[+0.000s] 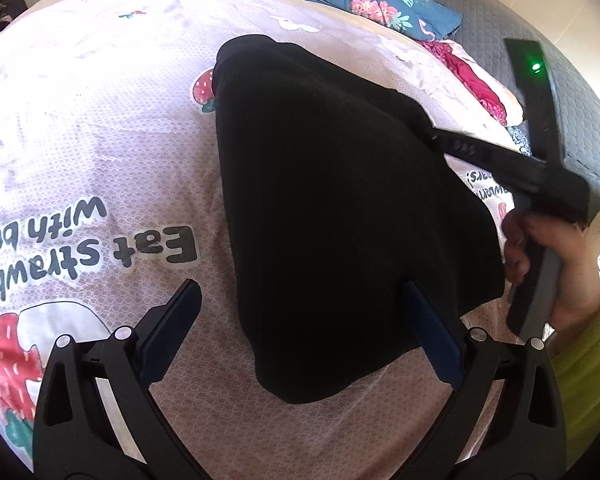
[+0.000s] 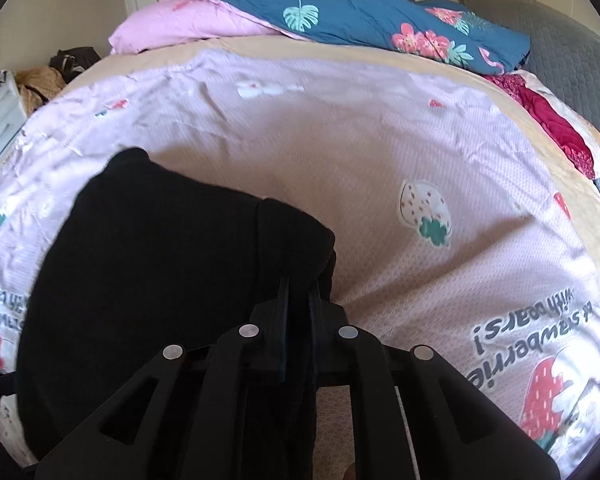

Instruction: Fold small clothes

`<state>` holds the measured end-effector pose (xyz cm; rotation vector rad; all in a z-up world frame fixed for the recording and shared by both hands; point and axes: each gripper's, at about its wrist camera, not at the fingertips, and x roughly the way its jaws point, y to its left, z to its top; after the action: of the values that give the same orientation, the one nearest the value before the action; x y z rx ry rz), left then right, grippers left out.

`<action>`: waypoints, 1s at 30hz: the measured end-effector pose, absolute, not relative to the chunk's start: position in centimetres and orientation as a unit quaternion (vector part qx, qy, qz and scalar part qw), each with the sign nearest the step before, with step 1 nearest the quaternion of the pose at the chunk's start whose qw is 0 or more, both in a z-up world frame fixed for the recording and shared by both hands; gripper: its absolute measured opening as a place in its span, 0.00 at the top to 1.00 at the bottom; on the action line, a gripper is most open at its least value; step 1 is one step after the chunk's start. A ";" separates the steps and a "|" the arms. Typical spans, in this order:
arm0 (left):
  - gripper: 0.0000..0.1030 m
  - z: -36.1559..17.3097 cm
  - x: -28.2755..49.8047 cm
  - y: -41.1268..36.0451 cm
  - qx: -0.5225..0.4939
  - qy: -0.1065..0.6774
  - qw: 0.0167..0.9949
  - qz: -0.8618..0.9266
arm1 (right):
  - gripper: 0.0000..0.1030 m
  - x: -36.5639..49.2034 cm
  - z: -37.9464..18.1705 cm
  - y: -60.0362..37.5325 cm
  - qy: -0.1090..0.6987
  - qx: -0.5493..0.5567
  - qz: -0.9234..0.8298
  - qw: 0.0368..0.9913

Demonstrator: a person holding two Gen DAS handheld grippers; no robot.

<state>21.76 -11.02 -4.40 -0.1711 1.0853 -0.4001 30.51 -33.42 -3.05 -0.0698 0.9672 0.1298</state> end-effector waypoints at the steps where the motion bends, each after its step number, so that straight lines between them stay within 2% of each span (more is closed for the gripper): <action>1: 0.09 -4.3 21.8 -11.1 -0.079 0.512 0.835 -0.188 | 0.91 30.6 -3.3 -33.4 0.466 -0.032 0.059 0.882; 2: 0.09 -4.4 21.6 -10.9 -0.079 0.512 0.835 -0.188 | 0.87 30.5 -3.4 -33.6 0.467 -0.028 0.054 0.882; 3: 0.09 -4.4 21.4 -10.8 -0.078 0.511 0.835 -0.187 | 0.77 30.5 -3.4 -33.7 0.468 -0.026 0.049 0.882; 5: 0.09 -4.4 21.3 -10.8 -0.077 0.511 0.836 -0.185 | 0.66 30.4 -3.3 -34.1 0.469 -0.021 0.040 0.882; 6: 0.09 -4.3 21.2 -10.9 -0.076 0.511 0.836 -0.184 | 0.58 30.2 -3.1 -34.5 0.470 -0.013 0.039 0.882; 10: 0.09 -4.1 21.0 -10.8 -0.073 0.510 0.838 -0.181 | 0.45 29.2 -2.1 -35.5 0.465 0.007 0.045 0.884; 11: 0.09 -4.0 20.9 -10.8 -0.072 0.510 0.838 -0.180 | 0.37 28.9 -1.9 -35.7 0.463 0.008 0.043 0.885; 13: 0.09 -3.8 20.8 -10.9 -0.070 0.509 0.839 -0.177 | 0.30 28.0 -1.2 -36.1 0.458 0.013 0.048 0.888; 15: 0.09 -3.4 20.4 -10.8 -0.069 0.506 0.842 -0.175 | 0.17 27.1 -0.3 -36.6 0.451 0.022 0.051 0.891; 20: 0.09 -2.5 19.6 -10.7 -0.065 0.499 0.848 -0.169 | 0.08 24.6 2.1 -37.5 0.429 0.042 0.062 0.900; 30: 0.09 1.3 16.5 -9.3 -0.069 0.457 0.873 -0.155 | 0.04 17.3 7.0 -38.3 0.371 0.062 0.092 0.922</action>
<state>16.53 -9.30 1.29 -0.1437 0.9558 -0.3228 17.29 -38.28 7.01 0.1274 0.7611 0.1894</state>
